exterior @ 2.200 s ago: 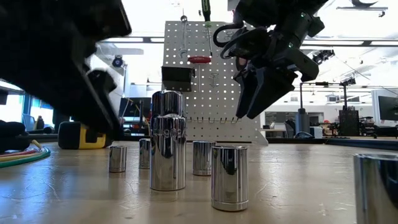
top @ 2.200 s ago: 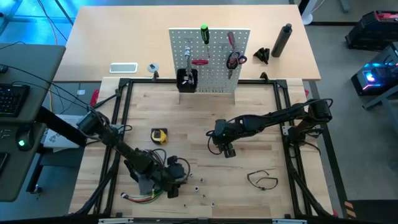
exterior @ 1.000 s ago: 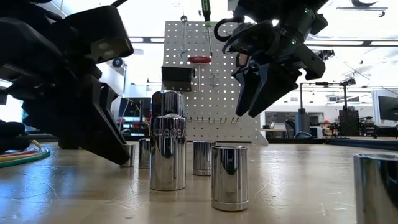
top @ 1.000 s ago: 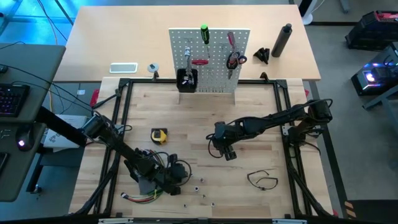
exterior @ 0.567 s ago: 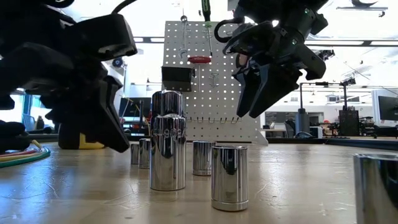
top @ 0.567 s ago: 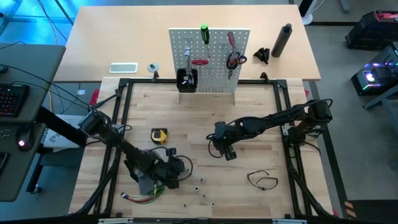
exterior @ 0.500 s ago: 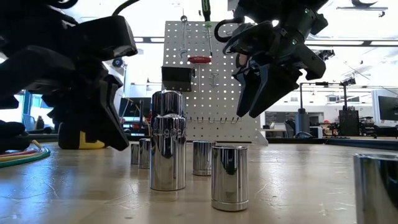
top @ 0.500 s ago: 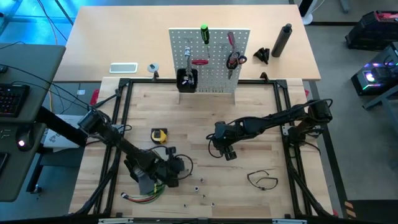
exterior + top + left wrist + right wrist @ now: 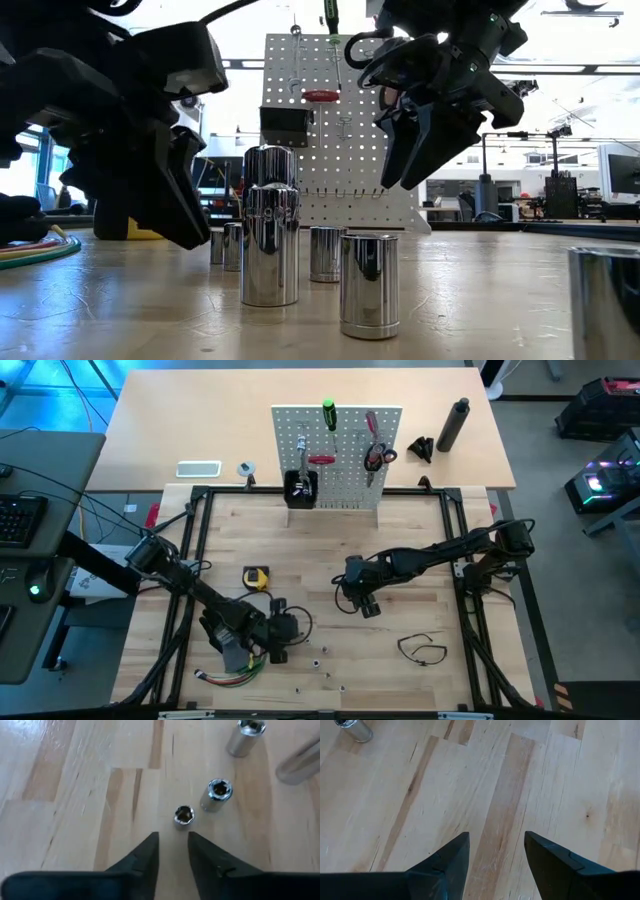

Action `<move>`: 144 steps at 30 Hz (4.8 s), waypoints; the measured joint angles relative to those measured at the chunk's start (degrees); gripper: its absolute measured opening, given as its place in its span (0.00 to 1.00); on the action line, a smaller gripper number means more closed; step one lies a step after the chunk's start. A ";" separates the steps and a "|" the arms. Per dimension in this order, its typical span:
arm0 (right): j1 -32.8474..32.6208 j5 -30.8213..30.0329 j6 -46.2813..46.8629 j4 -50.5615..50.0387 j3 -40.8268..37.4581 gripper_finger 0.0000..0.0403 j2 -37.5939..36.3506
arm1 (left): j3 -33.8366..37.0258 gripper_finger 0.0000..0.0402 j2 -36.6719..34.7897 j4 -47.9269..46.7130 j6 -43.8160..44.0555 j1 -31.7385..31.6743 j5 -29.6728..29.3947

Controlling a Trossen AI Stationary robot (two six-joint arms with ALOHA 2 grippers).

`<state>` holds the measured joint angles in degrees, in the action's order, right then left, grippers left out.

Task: Hang tools onto peg board
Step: Put the silver socket into the black bin on the white peg board

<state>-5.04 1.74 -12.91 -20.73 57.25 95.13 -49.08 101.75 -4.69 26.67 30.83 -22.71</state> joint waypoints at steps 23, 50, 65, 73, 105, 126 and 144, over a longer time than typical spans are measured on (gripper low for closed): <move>0.00 0.00 0.24 -0.79 0.00 0.46 0.02 | 0.04 0.36 0.02 4.61 -5.55 -3.89 5.19; 0.00 0.00 0.42 -0.77 0.00 0.46 0.04 | -0.09 0.14 3.78 7.64 -5.88 -3.87 5.30; 0.00 0.00 0.44 -0.79 0.00 0.46 0.07 | 0.09 0.11 -0.90 -0.12 -12.28 -5.63 -1.82; 0.00 0.02 1.07 -0.48 -0.02 0.46 0.07 | 0.07 0.11 -14.15 -7.19 -24.61 -12.24 -13.26; 0.00 0.00 3.02 2.12 -0.02 0.46 0.07 | -14.18 0.12 -23.39 -6.26 -52.90 -57.13 8.81; 0.00 0.00 3.91 1.74 -0.02 0.46 0.07 | -18.79 0.37 -18.51 -13.31 -50.56 -58.25 7.43; -0.70 0.00 3.89 1.47 -0.02 0.46 0.07 | -18.78 0.42 -28.85 -23.46 -45.22 -48.90 5.02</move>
<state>-5.74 1.74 -9.02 -19.26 57.23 95.20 -67.85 72.90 -28.15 -18.55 -18.07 -17.69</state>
